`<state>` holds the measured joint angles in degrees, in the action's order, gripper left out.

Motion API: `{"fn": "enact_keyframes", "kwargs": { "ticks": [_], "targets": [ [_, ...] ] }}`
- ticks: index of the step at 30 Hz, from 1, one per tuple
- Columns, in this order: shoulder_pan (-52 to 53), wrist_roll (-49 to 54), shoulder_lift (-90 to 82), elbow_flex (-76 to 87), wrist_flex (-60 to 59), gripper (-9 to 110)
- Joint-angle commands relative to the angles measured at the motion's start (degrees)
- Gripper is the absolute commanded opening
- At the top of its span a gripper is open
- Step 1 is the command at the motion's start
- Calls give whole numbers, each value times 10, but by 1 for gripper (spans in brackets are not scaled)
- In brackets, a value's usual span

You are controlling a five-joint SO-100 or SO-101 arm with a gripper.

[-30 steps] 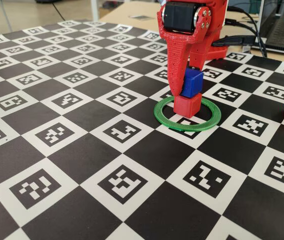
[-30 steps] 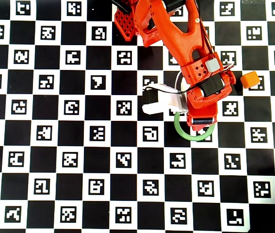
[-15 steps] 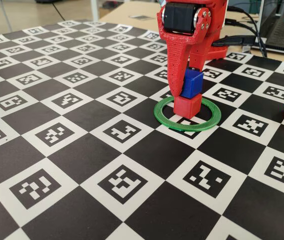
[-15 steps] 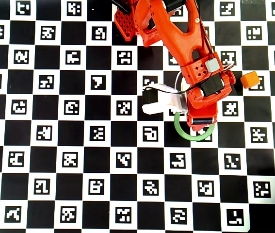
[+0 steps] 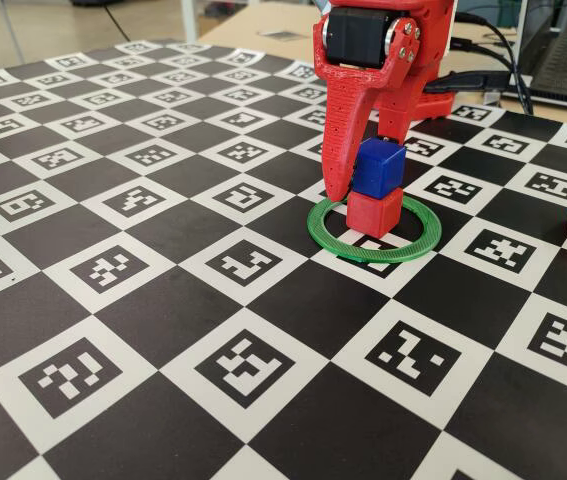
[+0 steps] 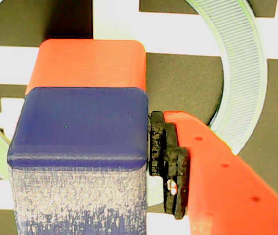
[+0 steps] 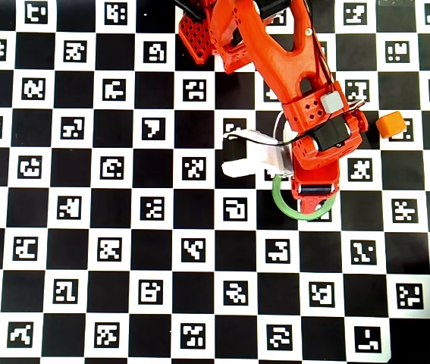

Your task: Grab the red cube then put it in the green circle then put the blue cube on top and finally the orange cube on top

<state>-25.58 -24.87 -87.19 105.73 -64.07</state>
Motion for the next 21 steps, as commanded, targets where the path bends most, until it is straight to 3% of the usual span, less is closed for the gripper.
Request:
{"fn": "enact_keyframes", "kwargs": {
  "ticks": [1, 15, 21],
  "targets": [
    [7, 1, -50, -6, -4, 30],
    [11, -12, -87, -78, -93, 36],
    [10, 29, -92, -166, -164, 38]
  ]
}}
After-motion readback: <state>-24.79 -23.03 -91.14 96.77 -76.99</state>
